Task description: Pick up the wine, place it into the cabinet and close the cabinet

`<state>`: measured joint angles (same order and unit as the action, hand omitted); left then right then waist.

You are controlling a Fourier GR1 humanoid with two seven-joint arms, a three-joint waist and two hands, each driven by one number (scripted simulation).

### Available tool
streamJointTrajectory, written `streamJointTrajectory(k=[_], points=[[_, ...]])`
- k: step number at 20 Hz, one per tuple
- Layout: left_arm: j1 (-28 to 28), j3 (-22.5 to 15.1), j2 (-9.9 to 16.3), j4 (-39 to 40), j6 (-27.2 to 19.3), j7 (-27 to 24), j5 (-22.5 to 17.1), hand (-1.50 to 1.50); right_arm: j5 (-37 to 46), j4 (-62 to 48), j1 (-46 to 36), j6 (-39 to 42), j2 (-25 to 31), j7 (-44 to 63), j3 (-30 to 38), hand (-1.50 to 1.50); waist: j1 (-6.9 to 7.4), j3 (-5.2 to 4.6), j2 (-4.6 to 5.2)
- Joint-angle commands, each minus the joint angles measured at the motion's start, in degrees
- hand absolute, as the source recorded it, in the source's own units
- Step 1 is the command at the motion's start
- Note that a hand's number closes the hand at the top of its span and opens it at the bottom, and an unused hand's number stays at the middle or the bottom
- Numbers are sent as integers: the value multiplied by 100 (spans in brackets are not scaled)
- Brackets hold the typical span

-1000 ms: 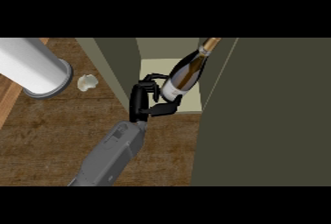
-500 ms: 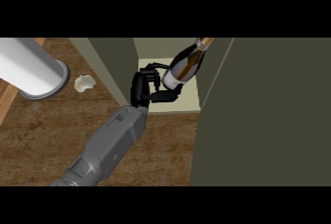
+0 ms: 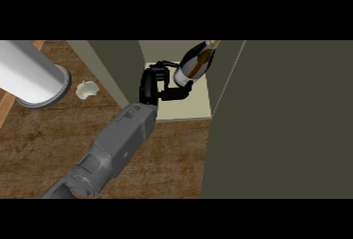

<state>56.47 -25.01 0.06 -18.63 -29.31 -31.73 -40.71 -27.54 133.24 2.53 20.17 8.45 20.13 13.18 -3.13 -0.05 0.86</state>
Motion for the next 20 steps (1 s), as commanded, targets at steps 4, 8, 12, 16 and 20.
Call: streamJointTrajectory(k=[4, 8, 12, 16, 20], points=[[95, 9, -5, 567, 126, -157, -172, 150, -6, 140, -33, -14, -26, 3, -52, -150, -166, -3, 48], [-228, -210, -5, 415, -39, -294, -240, 150, 336, -186, -143, 149, -142, -258, -283, -150, -234, -5, 78], [-233, -238, -6, 707, 179, -409, -194, 150, 301, -202, -439, -60, -59, -24, -303, -150, -189, -10, 88], [-313, -172, -6, 742, 127, -680, -297, 150, 254, -87, -200, -6, -212, -170, -321, -150, -269, -11, 91], [-277, -197, -5, 836, 167, -904, -281, 150, 204, -223, -383, -124, -220, -66, -361, -150, -262, -15, 124]])
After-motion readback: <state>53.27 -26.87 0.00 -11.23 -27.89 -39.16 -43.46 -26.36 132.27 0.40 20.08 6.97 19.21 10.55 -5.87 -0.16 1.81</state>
